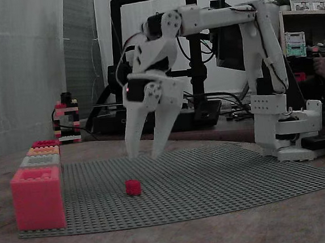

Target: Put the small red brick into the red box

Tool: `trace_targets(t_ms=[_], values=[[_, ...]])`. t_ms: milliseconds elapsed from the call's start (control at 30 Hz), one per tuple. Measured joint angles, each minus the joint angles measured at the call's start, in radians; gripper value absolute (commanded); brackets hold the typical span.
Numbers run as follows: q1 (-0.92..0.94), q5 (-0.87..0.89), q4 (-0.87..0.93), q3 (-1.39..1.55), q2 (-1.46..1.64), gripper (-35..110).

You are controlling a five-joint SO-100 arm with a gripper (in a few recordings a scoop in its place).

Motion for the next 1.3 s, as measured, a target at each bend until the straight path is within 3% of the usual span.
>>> trace_targets(t_ms=[1300], values=[[-0.034, 0.009, -0.083, -0.152, -0.215, 22]])
